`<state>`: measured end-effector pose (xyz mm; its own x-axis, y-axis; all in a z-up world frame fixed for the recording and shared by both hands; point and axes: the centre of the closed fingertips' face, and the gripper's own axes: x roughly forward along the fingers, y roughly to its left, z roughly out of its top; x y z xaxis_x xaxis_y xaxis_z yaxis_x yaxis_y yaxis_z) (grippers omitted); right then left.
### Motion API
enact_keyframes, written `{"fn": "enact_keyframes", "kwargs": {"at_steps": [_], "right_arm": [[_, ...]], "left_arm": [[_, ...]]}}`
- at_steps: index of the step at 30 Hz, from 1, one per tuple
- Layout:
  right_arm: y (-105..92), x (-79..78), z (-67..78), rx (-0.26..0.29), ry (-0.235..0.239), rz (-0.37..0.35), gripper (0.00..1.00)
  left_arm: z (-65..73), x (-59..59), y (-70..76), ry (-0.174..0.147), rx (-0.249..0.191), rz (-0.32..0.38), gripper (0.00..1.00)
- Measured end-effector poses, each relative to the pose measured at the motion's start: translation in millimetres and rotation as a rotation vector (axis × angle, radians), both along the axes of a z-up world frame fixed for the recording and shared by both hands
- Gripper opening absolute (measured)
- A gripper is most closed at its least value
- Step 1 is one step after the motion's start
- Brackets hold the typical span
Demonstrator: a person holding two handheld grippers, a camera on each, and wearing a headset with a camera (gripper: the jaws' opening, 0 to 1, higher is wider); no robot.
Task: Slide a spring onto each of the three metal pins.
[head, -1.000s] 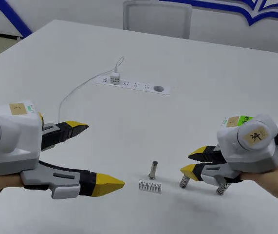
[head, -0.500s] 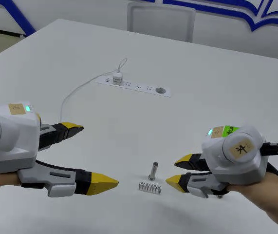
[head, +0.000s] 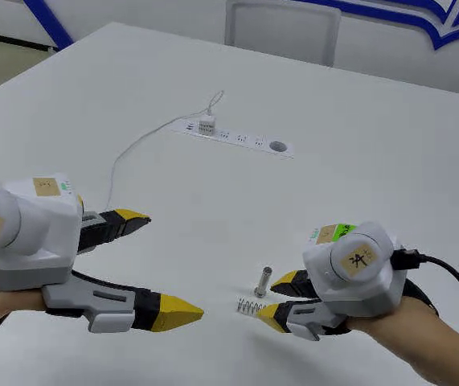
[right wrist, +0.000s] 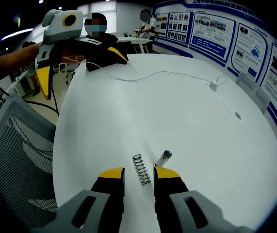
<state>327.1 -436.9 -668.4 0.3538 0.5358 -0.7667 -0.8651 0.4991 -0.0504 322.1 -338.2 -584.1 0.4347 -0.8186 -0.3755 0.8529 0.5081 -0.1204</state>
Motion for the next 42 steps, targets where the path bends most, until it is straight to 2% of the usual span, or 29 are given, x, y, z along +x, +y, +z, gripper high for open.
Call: {"fn": "enact_keyframes", "kwargs": {"at_steps": [3,5,12,18,27,31,34,42], "right_arm": [[2.4,0.8,-4.3,0.006,0.010,-0.019,0.24],[1.4,1.4,-9.0,-0.025,-0.005,-0.010,0.22],[-3.4,3.1,-25.4,-0.071,0.011,-0.009,0.19],[-2.0,3.7,-29.1,-0.047,0.046,-0.019,0.17],[-5.2,0.4,-38.6,-0.059,0.076,-0.021,0.17],[-6.3,-0.1,-37.6,-0.039,0.088,-0.035,0.16],[-4.4,-2.6,-37.5,-0.022,0.101,-0.031,0.11],[-7.6,-4.7,-35.2,-0.016,0.122,-0.054,0.11]], "left_arm": [[-1.4,-0.3,0.2,0.001,0.001,0.000,0.94],[-2.8,-0.2,1.0,0.004,0.004,0.004,0.94],[-2.7,0.5,2.8,0.004,0.005,0.009,0.94],[-5.7,0.5,3.9,0.010,0.014,0.009,0.93],[-10.7,-1.8,2.3,0.023,0.026,-0.002,0.93],[-11.6,-2.3,1.2,0.025,0.030,-0.007,0.93],[-11.7,-3.3,-0.4,0.028,0.031,-0.014,0.92],[-12.8,-6.5,-9.6,0.038,0.038,-0.046,0.89]]}}
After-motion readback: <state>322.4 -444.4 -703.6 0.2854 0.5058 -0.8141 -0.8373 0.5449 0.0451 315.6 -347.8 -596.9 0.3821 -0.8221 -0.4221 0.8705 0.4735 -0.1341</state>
